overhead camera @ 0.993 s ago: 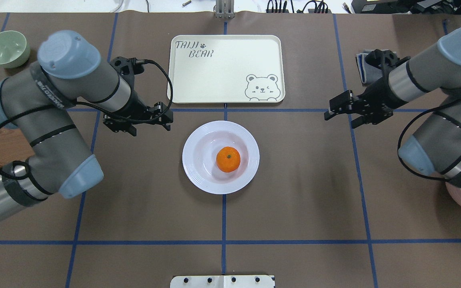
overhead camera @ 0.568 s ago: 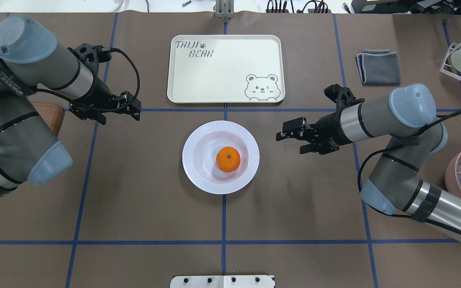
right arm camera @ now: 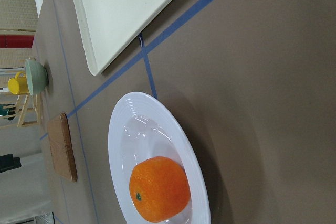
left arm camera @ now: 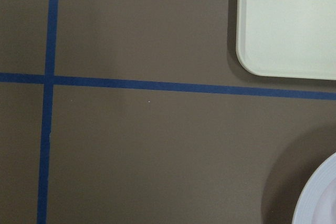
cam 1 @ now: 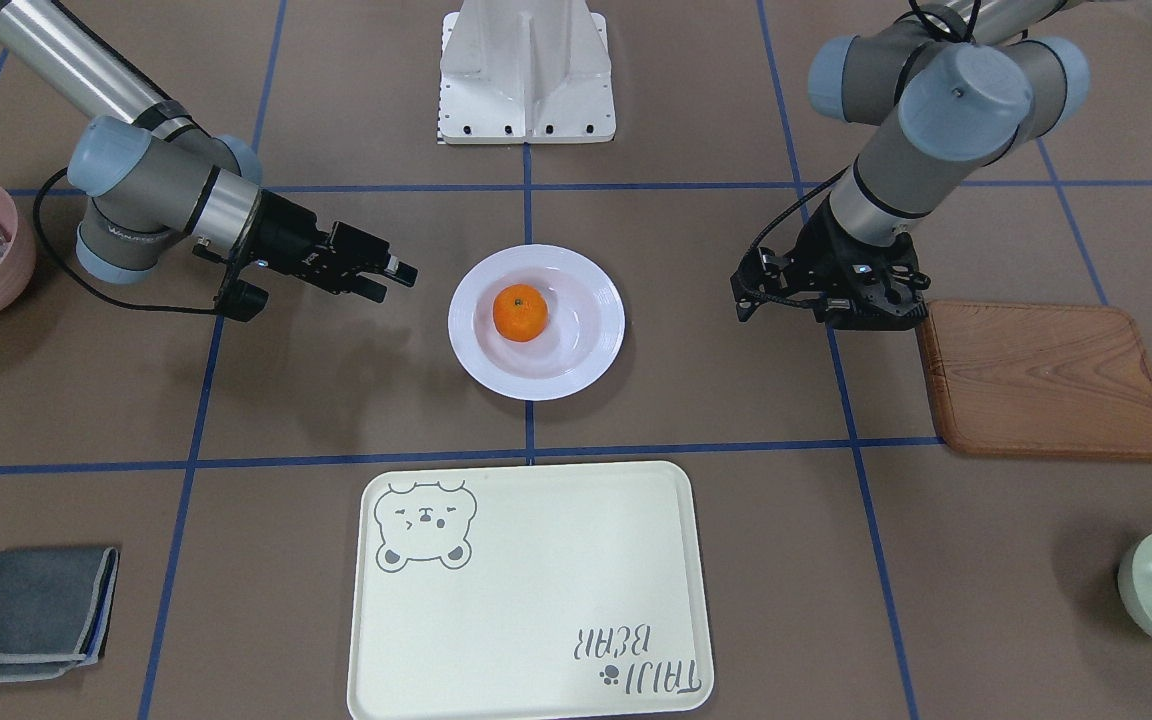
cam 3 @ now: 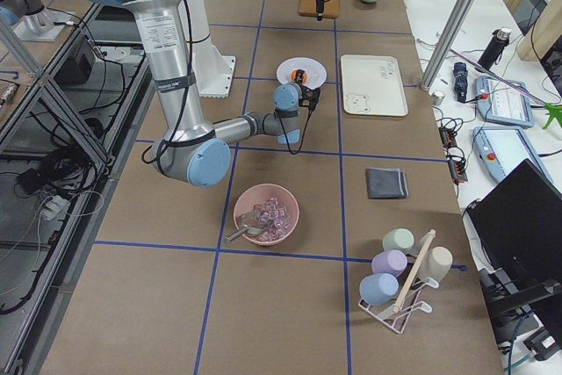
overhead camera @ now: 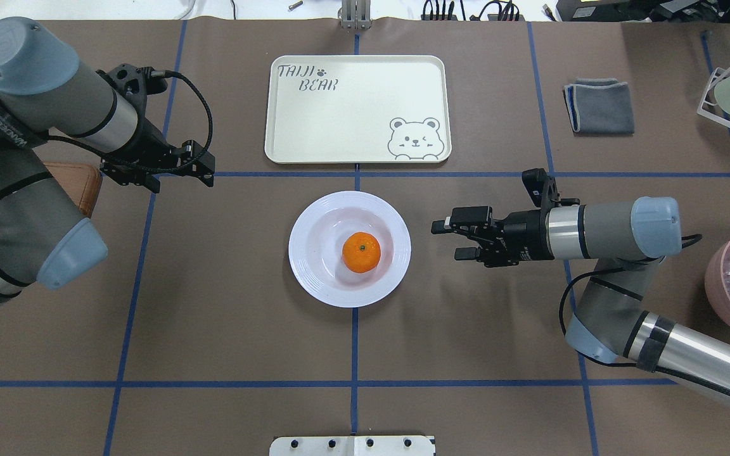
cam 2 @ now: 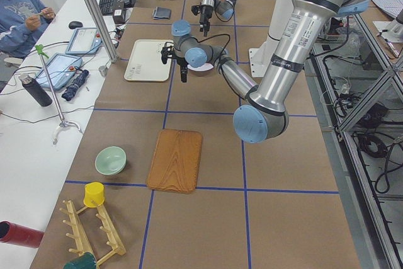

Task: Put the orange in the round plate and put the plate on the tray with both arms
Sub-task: 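Withdraw the left gripper from the plate while the right gripper reaches toward the plate rim, then grip the white plate rim with the right gripper and lift it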

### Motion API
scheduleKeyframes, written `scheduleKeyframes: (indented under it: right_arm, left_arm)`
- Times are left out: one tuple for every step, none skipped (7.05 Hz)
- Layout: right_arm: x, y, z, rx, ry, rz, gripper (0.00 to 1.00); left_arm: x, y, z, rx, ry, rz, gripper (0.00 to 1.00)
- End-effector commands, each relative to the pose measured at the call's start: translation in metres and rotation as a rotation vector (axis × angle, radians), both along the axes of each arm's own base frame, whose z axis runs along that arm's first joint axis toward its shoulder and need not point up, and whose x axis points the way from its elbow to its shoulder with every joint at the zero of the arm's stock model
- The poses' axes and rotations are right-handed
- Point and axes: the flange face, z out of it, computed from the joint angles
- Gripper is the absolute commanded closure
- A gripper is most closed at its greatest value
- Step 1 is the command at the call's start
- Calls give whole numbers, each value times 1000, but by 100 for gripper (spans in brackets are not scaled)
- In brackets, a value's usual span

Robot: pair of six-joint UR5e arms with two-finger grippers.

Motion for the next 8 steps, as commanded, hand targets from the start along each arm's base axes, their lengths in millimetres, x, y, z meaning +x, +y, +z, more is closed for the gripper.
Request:
scheduleKeyframes:
  right_arm:
    - [-41, 13, -26, -14, -35, 29, 1]
    - [-57, 23, -24, -38, -10, 42, 1]
    - [-62, 25, -22, -52, 22, 37, 1]
    - [-65, 27, -21, -53, 32, 32, 1]
    - [-69, 27, -23, -55, 42, 31, 2]
    - [-81, 19, -48, -64, 42, 46, 2]
    - [-88, 20, -52, -69, 55, 65, 5]
    - [-92, 23, -51, -72, 58, 62, 12]
  left_arm:
    - [1, 0, 0, -1, 0, -1, 2]
    - [0, 0, 0, -1, 0, -1, 2]
    - [0, 0, 0, -2, 0, -2, 2]
    - [0, 1, -1, -1, 2, -3, 2]
    - [0, 1, 0, -2, 1, -3, 2]
    - [0, 1, -1, -2, 3, -4, 2]
    - [-3, 4, -5, 4, 10, -5, 2]
    - [-5, 5, -7, 7, 13, -8, 2]
